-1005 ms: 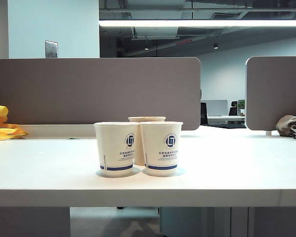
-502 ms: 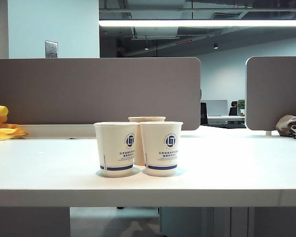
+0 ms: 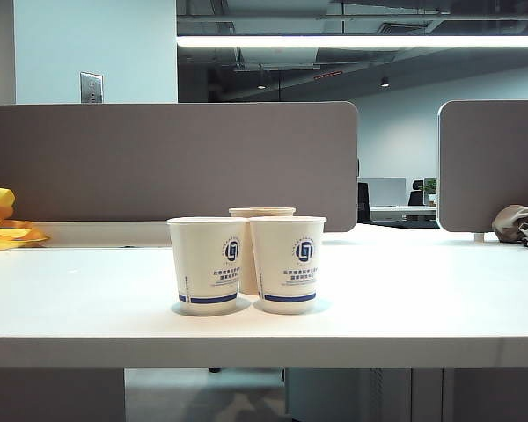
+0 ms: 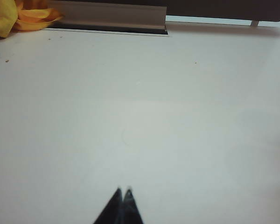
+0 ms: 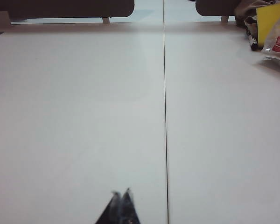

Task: Pick up all the paper cups on the table one by one and stack them together.

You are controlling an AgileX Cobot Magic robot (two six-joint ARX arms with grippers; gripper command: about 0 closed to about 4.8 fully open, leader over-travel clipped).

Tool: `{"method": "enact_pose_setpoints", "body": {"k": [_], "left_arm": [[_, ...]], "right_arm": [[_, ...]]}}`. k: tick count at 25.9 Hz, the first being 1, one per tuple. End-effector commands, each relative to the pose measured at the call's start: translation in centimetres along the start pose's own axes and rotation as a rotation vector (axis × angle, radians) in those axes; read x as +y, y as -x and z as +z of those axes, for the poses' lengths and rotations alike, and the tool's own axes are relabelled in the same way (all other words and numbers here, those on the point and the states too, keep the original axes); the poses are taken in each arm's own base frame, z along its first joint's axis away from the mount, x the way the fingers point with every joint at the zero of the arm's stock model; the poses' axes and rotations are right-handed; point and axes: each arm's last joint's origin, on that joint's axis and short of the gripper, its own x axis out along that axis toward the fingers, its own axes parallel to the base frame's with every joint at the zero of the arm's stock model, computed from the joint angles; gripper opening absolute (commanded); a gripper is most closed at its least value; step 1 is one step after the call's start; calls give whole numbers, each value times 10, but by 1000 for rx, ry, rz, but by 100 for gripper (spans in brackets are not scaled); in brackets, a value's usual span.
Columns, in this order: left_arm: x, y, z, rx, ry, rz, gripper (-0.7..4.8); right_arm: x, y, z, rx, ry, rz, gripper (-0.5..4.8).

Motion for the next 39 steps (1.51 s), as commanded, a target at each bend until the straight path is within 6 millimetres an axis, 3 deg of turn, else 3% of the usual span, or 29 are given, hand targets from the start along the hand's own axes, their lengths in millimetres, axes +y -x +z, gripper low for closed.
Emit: {"method": "enact_pose_setpoints", "body": {"k": [1,7,14,20,23,27,31,39], "left_arm": [[0,0,0,7,21,-4,-5],[0,1,1,-3,243,3,-6],[-2,24,57,-176,276,-33,-6],[-4,64,114,-325,262,-96,-6],[-7,86,134,-336,217,-151,-6],[-9,100,139,-201,222,-200,-6],[-14,85,141,35,273,-352,-6],[-18,21,145,398,456,-489,-6]], "right_arm": [[0,-1,-1,-3,2,-2,-6],[0,-1,4,-55,-225,15,-5],[5,12,39,-157,-275,160,-6],[7,40,81,-207,-267,174,-6],[11,57,103,-222,-249,261,-6],[15,67,120,-86,-188,364,-6],[18,55,140,82,-111,444,-6],[21,-4,167,330,-164,587,-6]]}}
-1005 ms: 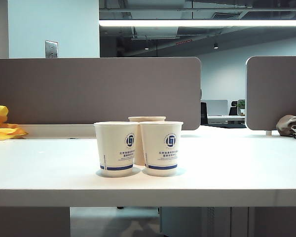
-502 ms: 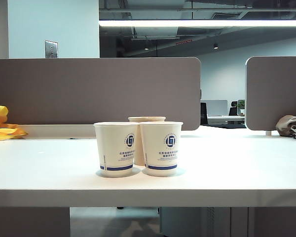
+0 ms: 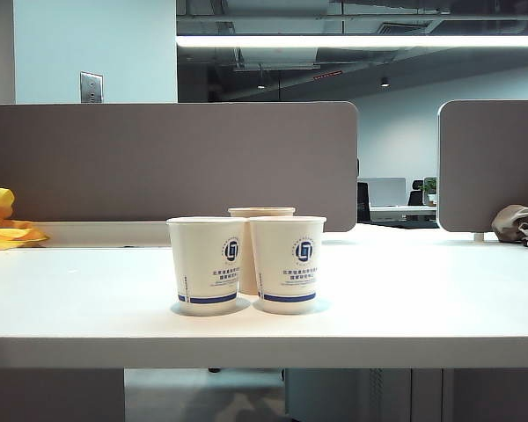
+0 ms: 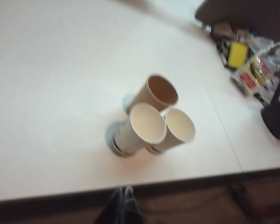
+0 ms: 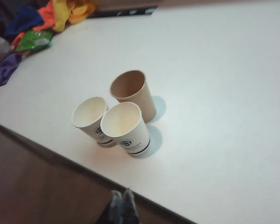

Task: Pick up all the paper cups on the table one by one and stack them together.

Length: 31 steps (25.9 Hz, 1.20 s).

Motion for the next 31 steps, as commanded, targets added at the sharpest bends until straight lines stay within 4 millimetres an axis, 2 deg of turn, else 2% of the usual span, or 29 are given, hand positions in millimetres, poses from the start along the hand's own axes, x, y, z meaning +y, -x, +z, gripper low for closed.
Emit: {"method": "enact_pose_setpoints", "body": {"k": [1,5,8,11,14,17,18,21,24,27,28,31], "left_arm": [[3,-18,15,98,63,-51,-6],[6,-41,35,205,106,-107,-6],[4,-58,52,261,65,-136,-6],[-3,-71,64,292,-5,-132,-6],[-13,-90,70,346,-53,-99,-5],[-15,-106,66,442,-71,-57,2],[-14,-114,63,489,-84,-36,31],[-10,-125,60,557,-98,0,31],[-8,-133,56,587,-101,11,41],[-6,-141,57,593,-104,33,122],[-5,-143,58,595,-103,34,122],[-7,-149,64,593,-103,30,122]], "right_arm": [[-6,-17,20,54,-20,49,-6],[-9,-40,42,117,-12,101,-6],[-5,-65,58,179,-2,159,-5],[3,-86,65,229,23,188,-4],[19,-119,65,314,99,184,16],[26,-144,57,386,123,171,24],[26,-153,54,414,129,145,43],[24,-164,50,452,124,123,89],[22,-171,49,468,123,121,90],[20,-179,51,477,147,82,103],[20,-180,52,481,148,80,123],[19,-187,54,490,145,82,128]]}}
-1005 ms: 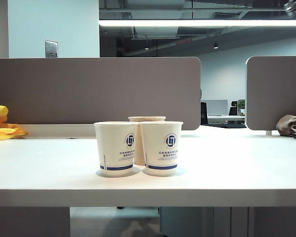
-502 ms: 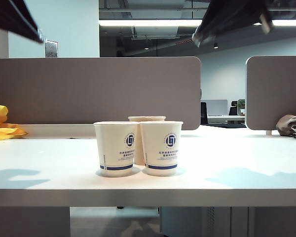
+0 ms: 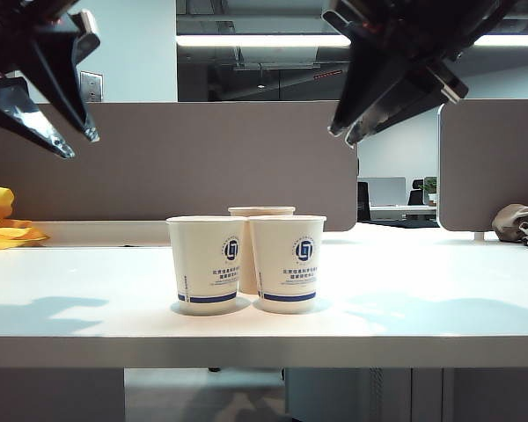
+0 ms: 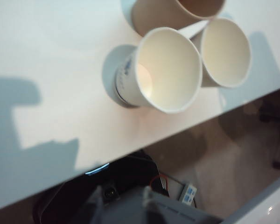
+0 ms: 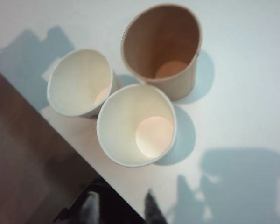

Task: Pick up all the paper cups on the table one by one and stack them together.

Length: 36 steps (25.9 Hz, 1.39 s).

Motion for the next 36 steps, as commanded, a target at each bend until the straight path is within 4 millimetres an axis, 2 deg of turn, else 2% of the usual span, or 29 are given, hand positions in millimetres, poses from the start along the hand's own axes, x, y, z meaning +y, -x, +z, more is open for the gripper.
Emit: {"method": "enact_pose_setpoints", "body": {"k": [1,7,11,18,27,31,36], "left_arm": [[-3,3,12,-33,-20,-1,122],[-2,-10,46,-9,-40,7,121],[3,-21,54,39,-51,54,121],[12,-38,57,98,-29,72,122],[19,-53,58,140,-24,68,121],[11,-66,58,154,-54,34,122],[4,-69,60,136,-55,11,121]], "right_arm": [[0,-3,7,-4,10,0,128],[-9,-26,23,53,-10,-23,128],[-14,-37,27,84,-15,-25,128],[-20,-55,30,124,-14,-24,128],[-22,-57,31,116,-10,-39,127],[-25,-63,30,124,-10,-64,127],[-29,-76,25,170,-28,-38,127]]}}
